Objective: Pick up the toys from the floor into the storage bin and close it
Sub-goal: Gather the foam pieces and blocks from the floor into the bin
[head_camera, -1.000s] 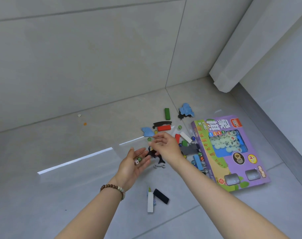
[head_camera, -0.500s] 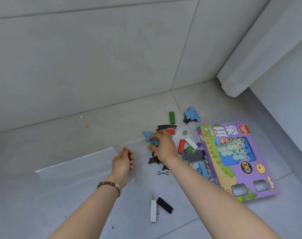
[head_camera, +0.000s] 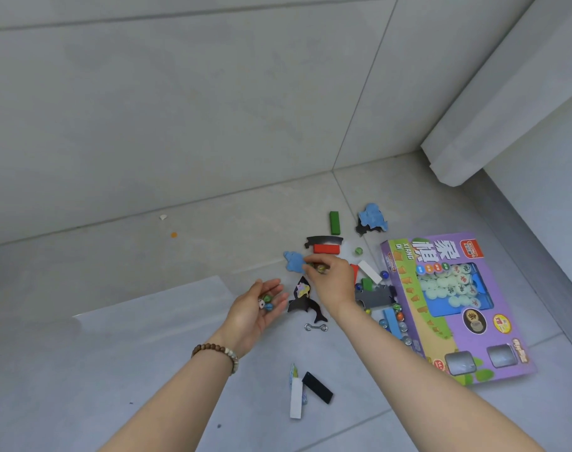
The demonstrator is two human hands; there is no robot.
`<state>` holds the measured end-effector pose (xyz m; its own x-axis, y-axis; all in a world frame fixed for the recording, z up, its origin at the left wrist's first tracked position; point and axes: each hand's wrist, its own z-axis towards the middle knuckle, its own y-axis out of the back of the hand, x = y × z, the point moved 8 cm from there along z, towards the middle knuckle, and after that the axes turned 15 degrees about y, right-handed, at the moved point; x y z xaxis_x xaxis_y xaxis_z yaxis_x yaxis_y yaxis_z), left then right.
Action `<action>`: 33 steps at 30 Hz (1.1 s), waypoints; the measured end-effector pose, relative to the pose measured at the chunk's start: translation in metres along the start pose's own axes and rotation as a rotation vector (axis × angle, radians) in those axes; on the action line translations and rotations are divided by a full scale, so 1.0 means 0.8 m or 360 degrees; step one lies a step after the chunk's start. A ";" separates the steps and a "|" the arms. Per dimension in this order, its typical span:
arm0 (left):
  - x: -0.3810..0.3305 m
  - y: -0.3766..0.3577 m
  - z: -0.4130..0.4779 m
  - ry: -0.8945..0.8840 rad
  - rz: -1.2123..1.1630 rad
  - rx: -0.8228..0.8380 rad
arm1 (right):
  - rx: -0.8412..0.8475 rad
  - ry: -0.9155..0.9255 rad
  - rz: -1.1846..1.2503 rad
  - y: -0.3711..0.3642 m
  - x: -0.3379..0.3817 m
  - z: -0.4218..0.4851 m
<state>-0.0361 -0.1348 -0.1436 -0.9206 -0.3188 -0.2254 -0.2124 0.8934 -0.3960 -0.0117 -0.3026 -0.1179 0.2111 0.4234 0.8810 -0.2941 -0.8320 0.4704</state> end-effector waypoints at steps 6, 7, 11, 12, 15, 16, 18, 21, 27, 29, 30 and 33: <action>0.009 -0.025 0.002 0.0127 -0.0164 0.0226 | 0.0583 0.0079 0.0480 -0.038 0.062 -0.027; 0.006 -0.026 0.002 0.0109 -0.0189 0.0206 | 0.0555 0.0094 0.0457 -0.028 0.059 -0.024; -0.013 -0.022 0.003 -0.0016 0.0052 -0.0046 | -0.0062 0.0170 -0.0032 0.064 0.013 0.020; -0.017 -0.024 0.003 -0.0048 0.0159 -0.0105 | -0.0111 0.0134 -0.0181 0.083 -0.001 0.028; -0.025 -0.029 0.007 -0.0103 0.0428 -0.0229 | 0.0084 0.0012 -0.0414 0.095 -0.041 0.042; -0.025 -0.031 0.008 -0.0105 0.0498 -0.0248 | 0.0138 0.0011 -0.0465 0.091 -0.049 0.044; -0.025 -0.036 0.011 -0.0108 0.0586 -0.0259 | 0.0106 0.0042 -0.0560 0.087 -0.055 0.043; -0.020 -0.041 0.014 -0.0111 0.0594 -0.0243 | -0.0038 0.0030 -0.0553 0.085 -0.056 0.033; 0.005 -0.049 0.016 -0.0081 0.0468 -0.0173 | -0.0117 -0.0032 -0.0427 0.076 -0.059 0.008; 0.014 -0.051 0.016 -0.0026 0.0398 -0.0129 | -0.0087 -0.0115 -0.0309 0.074 -0.067 0.007; 0.019 -0.053 0.015 0.0006 0.0343 -0.0093 | -0.0082 -0.0150 -0.0236 0.074 -0.068 0.006; 0.030 -0.059 0.015 0.0067 0.0254 0.0002 | -0.0061 -0.0147 0.0149 0.070 -0.045 0.000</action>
<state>-0.0441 -0.1880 -0.1410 -0.9556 -0.1594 -0.2480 -0.0620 0.9311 -0.3594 -0.0357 -0.3644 -0.1233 0.2653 0.3086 0.9135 -0.3513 -0.8514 0.3896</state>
